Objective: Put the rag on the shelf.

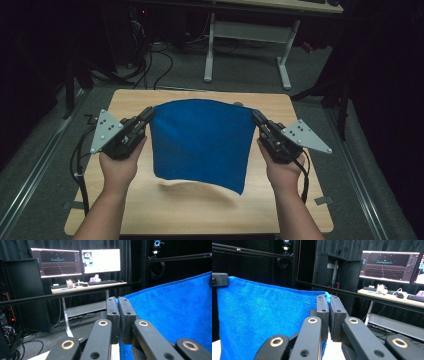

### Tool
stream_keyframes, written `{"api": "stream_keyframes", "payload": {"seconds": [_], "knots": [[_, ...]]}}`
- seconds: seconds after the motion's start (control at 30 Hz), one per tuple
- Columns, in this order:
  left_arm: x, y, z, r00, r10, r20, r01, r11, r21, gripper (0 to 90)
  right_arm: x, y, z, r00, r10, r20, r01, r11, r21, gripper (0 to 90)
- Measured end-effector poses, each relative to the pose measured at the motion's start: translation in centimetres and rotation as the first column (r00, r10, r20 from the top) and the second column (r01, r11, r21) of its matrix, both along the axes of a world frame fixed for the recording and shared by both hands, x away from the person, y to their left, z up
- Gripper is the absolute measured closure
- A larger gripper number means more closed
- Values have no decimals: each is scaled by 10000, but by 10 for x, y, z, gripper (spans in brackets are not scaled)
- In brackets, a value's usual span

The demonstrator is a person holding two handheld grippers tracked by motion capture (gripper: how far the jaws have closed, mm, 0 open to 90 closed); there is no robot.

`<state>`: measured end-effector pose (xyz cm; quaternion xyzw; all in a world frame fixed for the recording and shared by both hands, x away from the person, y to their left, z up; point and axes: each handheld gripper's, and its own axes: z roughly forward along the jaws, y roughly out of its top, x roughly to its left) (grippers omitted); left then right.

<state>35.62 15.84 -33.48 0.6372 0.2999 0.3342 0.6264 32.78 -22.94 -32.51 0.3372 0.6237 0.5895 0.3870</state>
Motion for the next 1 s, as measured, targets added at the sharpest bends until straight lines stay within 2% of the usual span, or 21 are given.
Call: {"api": "stream_keyframes", "payload": {"seconds": [0.1, 0.17, 0.3, 0.4, 0.43, 0.5, 0.57, 0.7, 0.87, 1.0], "knots": [[4, 0, 0, 10000, -2, -94, 2, 10000, -16, 880, 2, -1, 1, 10000, -27, -38, 27, 10000, -4, 885], [13, 0, -1, 9996, -16, -286, 14, 10000, -65, 880, 6, -3, 2, 9999, -100, -129, 100, 9999, 18, 886], [24, -3, 0, 9991, 57, -426, -50, 9999, 162, 880, 14, -8, 4, 9993, -280, -247, 282, 9996, 80, 886], [36, -6, 1, 9987, 299, -405, -281, 9987, 431, 880, 24, -12, 4, 9985, -391, -391, 399, 9990, 202, 887], [43, -8, 1, 9974, 461, -545, -425, 9969, 656, 880, 28, -13, 4, 9983, -397, -417, 407, 9989, 220, 887], [54, -10, 1, 9954, 541, -796, -482, 9961, 742, 881, 39, -13, 1, 9966, -474, -673, 493, 9984, 270, 887], [64, -13, 3, 9941, 637, -875, -559, 9945, 890, 882, 47, -15, 0, 9951, -534, -837, 567, 9977, 379, 888], [77, -21, 11, 9945, 828, -633, -731, 9870, 1430, 883, 64, -18, 3, 9925, -660, -1031, 726, 9955, 614, 888], [94, -29, 20, 9937, 1058, -380, -964, 9760, 1954, 883, 84, -20, 12, 9916, -940, -894, 986, 9939, 492, 889], [108, -31, 24, 9919, 1220, -353, -1119, 9711, 2109, 882, 99, -21, 18, 9901, -1092, -879, 1138, 9923, 494, 889]]}}
